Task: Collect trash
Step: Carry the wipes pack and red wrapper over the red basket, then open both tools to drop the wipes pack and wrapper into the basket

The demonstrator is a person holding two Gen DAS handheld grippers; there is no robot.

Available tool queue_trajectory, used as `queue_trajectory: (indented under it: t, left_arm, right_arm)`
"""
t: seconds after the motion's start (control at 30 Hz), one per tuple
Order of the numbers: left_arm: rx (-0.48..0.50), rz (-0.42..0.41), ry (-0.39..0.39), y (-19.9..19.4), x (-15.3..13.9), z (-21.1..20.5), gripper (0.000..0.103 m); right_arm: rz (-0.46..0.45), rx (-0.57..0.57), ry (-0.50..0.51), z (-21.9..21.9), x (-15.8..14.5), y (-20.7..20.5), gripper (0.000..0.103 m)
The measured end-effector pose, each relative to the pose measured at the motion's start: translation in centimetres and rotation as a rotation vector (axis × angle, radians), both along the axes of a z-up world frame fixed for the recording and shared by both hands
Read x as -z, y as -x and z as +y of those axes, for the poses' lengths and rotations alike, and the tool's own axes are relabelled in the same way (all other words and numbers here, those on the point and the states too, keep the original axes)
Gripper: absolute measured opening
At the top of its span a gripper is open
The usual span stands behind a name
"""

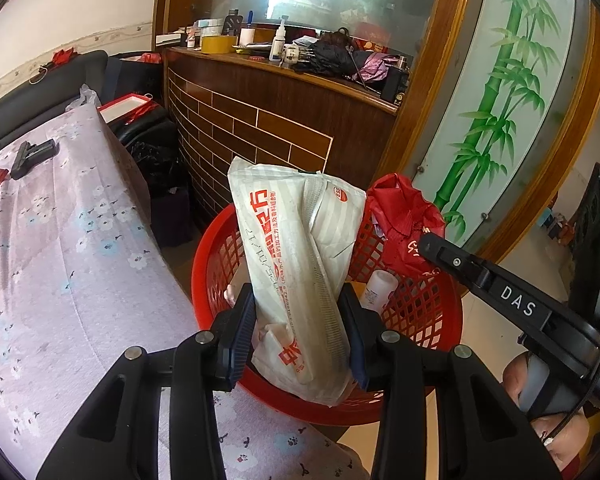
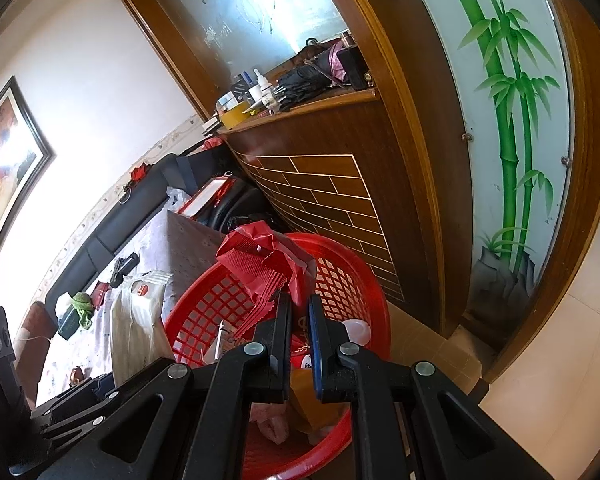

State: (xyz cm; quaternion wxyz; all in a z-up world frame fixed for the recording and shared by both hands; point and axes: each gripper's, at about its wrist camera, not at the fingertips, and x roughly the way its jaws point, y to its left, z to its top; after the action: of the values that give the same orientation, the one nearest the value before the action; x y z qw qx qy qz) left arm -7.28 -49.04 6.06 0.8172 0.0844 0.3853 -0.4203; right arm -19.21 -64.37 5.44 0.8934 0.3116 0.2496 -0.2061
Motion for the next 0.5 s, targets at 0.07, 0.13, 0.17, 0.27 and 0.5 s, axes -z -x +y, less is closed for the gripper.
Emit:
queue_trajectory:
  t: [0.07,0.13,0.17,0.27,0.5]
  left_arm:
    - [0.001,0.001,0.0,0.01,0.0,-0.02,0.039]
    - [0.002,-0.002,-0.001,0.02,0.08,0.01,0.039]
    - [0.003,-0.002,-0.002,0.02,0.09,-0.01,0.039]
    - [0.004,-0.001,-0.003,0.03,0.12,0.01,0.039]
    - [0.008,-0.012,-0.006,0.23,0.21,-0.09,0.05]
  right_arm:
    - [0.002,0.001,0.001,0.07,-0.02,-0.09,0.011]
    - [0.003,0.006,0.003,0.06,-0.07,-0.18,0.011]
    - [0.003,0.009,0.005,0.05,-0.07,-0.18,0.011]
    - [0.003,0.01,0.004,0.03,-0.01,-0.2,0.011]
    - [0.005,0.012,0.003,0.07,-0.01,-0.13,0.012]
